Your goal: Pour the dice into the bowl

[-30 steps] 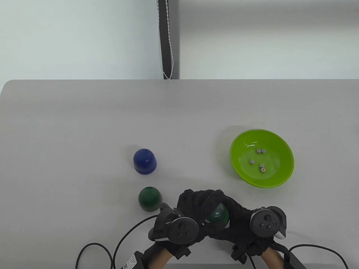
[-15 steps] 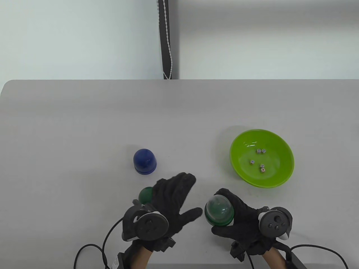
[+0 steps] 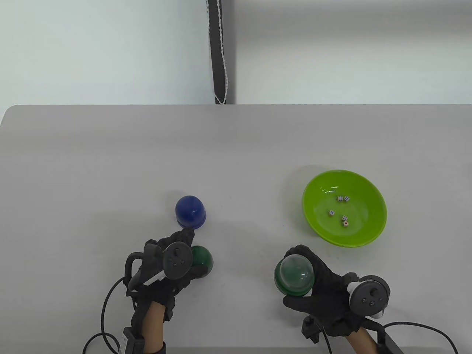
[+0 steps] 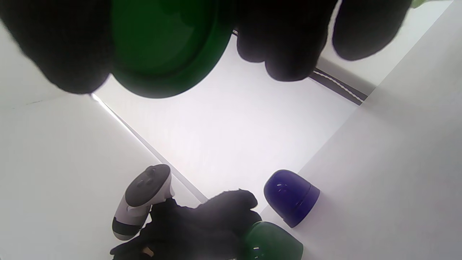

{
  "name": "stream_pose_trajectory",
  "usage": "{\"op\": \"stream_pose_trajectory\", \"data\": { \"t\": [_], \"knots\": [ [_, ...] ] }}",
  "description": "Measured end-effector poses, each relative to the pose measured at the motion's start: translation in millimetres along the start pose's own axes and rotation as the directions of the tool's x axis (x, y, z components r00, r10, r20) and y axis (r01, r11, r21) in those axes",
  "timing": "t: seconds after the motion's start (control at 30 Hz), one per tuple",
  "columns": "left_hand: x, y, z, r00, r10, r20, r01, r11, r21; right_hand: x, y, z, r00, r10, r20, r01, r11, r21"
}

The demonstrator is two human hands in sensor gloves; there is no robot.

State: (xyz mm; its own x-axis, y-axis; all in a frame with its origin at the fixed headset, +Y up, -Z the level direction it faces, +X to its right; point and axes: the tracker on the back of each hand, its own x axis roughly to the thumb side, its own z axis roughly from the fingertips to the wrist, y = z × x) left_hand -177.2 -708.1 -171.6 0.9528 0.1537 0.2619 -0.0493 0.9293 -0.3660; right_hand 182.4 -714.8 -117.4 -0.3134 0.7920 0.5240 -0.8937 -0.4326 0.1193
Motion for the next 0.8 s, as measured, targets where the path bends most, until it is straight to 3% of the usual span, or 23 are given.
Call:
{"op": "stream_pose_trajectory", "data": {
  "t": [0.17, 0.53, 0.8],
  "knots": [
    [4.8, -13.3, -10.8, 0.998, -0.066, -0.001, 0.065, 0.990, -0.126, -0.4, -0.1, 0.0, 1.000, 0.000, -0.001, 0.000, 1.000, 0.008],
    [19.7, -22.7, -20.2, 0.986, -0.167, -0.027, 0.163, 0.979, -0.119, -1.1, 1.7, -0.4, 1.000, 0.020, -0.007, -0.019, 0.999, 0.041],
    [18.7, -17.7, -17.5, 0.978, -0.208, 0.028, 0.208, 0.978, -0.016, -1.5, 3.4, -0.7, 1.000, 0.025, -0.006, -0.025, 0.998, 0.058]
  ]
}}
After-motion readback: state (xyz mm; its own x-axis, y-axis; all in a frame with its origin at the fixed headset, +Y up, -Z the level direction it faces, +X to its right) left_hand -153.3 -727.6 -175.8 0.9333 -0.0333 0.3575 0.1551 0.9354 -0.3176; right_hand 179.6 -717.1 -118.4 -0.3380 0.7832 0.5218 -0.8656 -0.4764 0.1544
